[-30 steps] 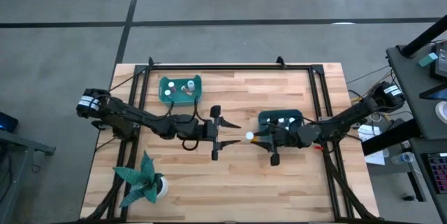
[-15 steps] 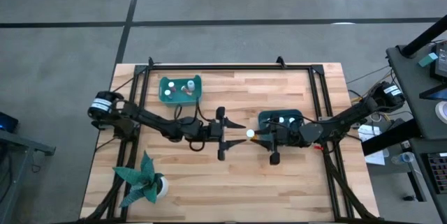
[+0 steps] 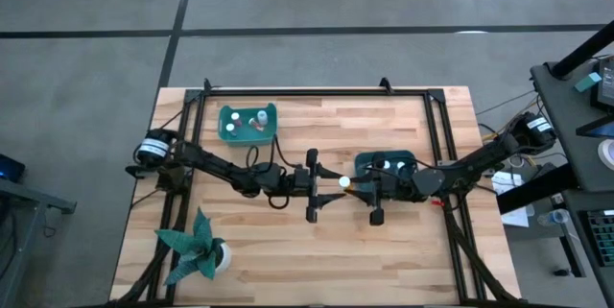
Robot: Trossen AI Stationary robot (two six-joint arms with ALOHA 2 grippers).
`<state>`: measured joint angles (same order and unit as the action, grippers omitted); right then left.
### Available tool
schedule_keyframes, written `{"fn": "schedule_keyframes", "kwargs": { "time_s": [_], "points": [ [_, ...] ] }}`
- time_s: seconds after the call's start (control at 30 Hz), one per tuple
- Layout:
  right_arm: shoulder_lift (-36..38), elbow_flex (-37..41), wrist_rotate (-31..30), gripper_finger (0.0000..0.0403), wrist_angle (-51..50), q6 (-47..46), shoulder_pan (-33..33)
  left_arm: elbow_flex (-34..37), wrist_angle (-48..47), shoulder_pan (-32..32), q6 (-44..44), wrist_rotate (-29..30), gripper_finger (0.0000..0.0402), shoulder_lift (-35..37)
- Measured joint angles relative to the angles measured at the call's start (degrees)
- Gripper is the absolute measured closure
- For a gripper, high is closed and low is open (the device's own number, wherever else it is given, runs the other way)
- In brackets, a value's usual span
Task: Pick and place medicine bottles into bin by pill shape (circle, oval)
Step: Put the orange tablet bottle into the blue bin
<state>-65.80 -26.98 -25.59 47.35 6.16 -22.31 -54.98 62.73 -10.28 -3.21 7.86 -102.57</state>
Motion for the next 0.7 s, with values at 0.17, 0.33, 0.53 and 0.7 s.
{"fn": "schedule_keyframes", "kwargs": {
  "time_s": [0.17,0.33,0.53,0.7],
  "points": [
    [0.0,0.0,-0.12,0.0303,0.0,0.49,0.0,-1.2,-0.25,0.13,-0.04,-0.22,0.0212,-1.18],
    [0.0,0.0,-0.12,0.0303,-0.01,0.51,0.0,-1.15,-0.2,0.17,-0.08,-0.2,0.0244,-1.15],
    [0.0,0.0,0.0,0.0303,0.0,0.51,-0.01,-1.05,-0.23,0.26,-0.08,-0.04,0.0296,-1.07],
    [0.0,0.0,-0.05,0.0302,0.0,0.45,-0.02,-1.03,-0.25,0.33,-0.1,-0.06,0.0324,-1.02]
  ]
}}
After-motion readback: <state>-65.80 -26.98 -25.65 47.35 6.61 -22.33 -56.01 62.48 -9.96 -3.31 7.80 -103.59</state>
